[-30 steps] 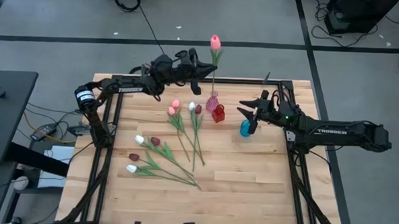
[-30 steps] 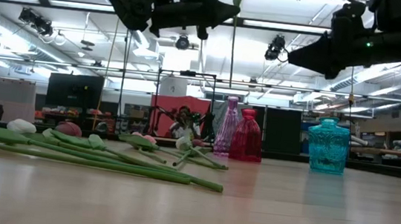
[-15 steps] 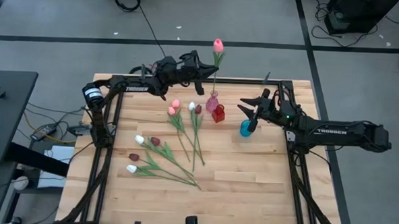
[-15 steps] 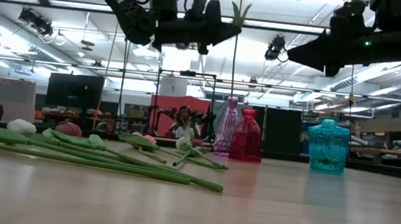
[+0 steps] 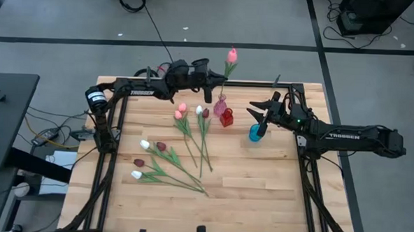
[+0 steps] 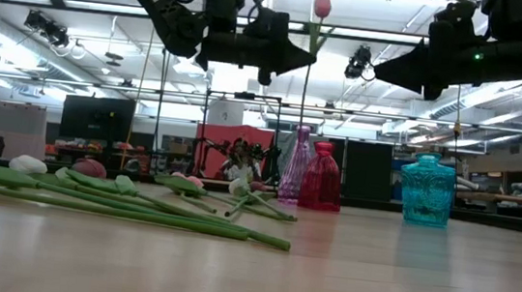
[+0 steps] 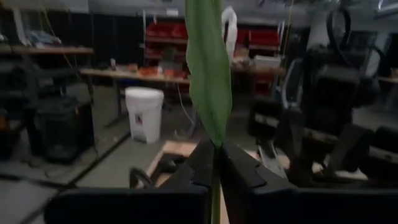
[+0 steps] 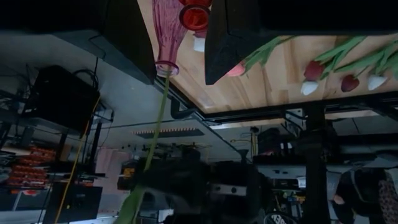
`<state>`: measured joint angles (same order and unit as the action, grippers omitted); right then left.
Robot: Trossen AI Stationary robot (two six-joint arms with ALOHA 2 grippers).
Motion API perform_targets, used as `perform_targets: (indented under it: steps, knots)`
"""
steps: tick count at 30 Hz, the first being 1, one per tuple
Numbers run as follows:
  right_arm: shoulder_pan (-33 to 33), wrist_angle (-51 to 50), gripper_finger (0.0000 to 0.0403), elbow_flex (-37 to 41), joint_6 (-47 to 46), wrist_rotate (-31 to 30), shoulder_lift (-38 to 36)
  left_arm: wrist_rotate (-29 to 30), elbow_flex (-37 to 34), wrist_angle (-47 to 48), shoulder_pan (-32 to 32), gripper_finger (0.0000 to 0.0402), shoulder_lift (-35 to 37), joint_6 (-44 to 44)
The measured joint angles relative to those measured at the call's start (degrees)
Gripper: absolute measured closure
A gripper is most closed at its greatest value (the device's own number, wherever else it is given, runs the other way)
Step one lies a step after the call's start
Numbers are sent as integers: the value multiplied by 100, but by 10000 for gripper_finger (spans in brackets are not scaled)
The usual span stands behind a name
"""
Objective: Sort flowers into vase by color
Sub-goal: Put the bottom pink flower into the pink vase
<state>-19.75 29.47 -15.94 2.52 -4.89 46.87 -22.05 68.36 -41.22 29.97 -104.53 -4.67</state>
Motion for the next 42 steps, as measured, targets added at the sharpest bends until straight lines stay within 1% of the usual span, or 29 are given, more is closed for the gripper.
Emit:
perform_targets:
  steps: [4,10,13,16,24,28,32,35,38,40,42]
  knots:
    - [0,0,252,0,-4,0,0,-15,0,405,-13,348,0,4]
    - [0,-47,252,0,-50,1,0,-17,0,973,8,275,16,17]
    - [0,-84,252,0,-65,0,0,-19,0,1585,30,242,169,259]
    - [0,-111,252,0,-67,0,0,161,0,2376,32,226,389,660]
    - [-26,-107,252,0,-40,-46,0,443,-2,3621,-103,222,813,1227]
    - [-71,-103,252,0,-41,-59,0,675,-2,3968,-117,222,982,1386]
    - [-77,-76,252,2,69,-63,0,850,-38,4014,-119,222,1196,1454]
    - [-76,-63,252,2,97,-61,0,855,-250,3978,-121,222,1391,1305]
    - [-76,-88,252,2,90,-9,0,923,-738,3731,-186,222,1635,906]
    - [-75,-146,252,2,66,2,0,1143,-1157,3629,-291,224,1851,550]
    - [-76,-228,252,2,32,2,0,1549,-1538,3629,-466,227,2079,99]
